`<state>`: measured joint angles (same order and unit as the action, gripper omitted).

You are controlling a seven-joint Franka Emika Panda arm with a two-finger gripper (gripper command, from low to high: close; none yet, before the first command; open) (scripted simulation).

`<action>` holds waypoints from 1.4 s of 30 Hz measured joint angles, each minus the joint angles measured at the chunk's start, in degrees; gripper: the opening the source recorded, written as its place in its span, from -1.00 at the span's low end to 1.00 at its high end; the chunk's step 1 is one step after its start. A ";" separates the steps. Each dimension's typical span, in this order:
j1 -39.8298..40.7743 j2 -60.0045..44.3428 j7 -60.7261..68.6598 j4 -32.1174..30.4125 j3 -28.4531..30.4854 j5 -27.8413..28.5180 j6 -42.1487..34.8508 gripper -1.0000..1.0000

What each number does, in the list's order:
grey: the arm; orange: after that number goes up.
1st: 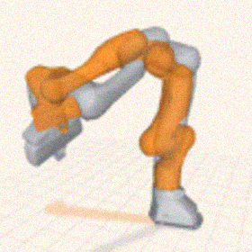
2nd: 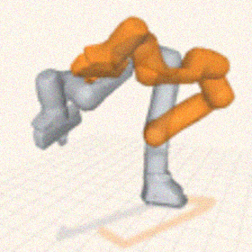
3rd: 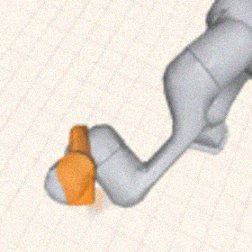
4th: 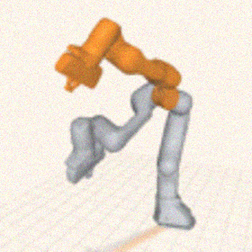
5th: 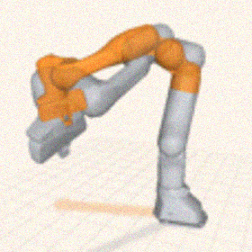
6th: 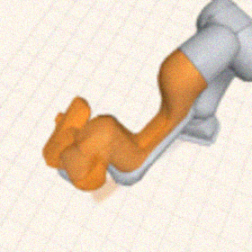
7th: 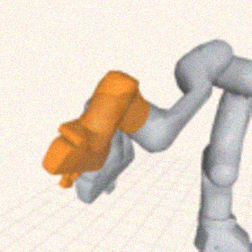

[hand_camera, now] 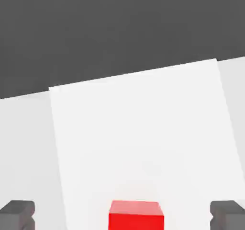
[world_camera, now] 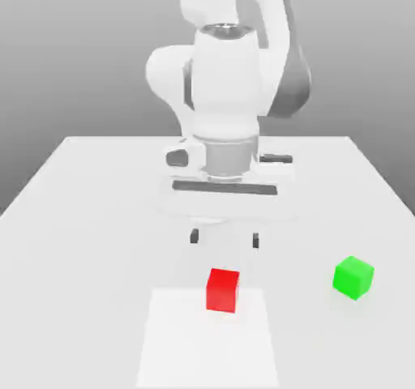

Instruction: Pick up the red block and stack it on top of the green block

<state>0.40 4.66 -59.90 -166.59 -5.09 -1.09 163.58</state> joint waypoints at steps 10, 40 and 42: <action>-2.22 -14.14 -3.84 0.75 3.31 4.58 11.79 -1.00; -23.14 -11.04 -23.90 9.12 -14.11 8.86 -0.12 1.00; -23.14 -11.04 -23.90 9.12 -14.11 8.86 -0.12 1.00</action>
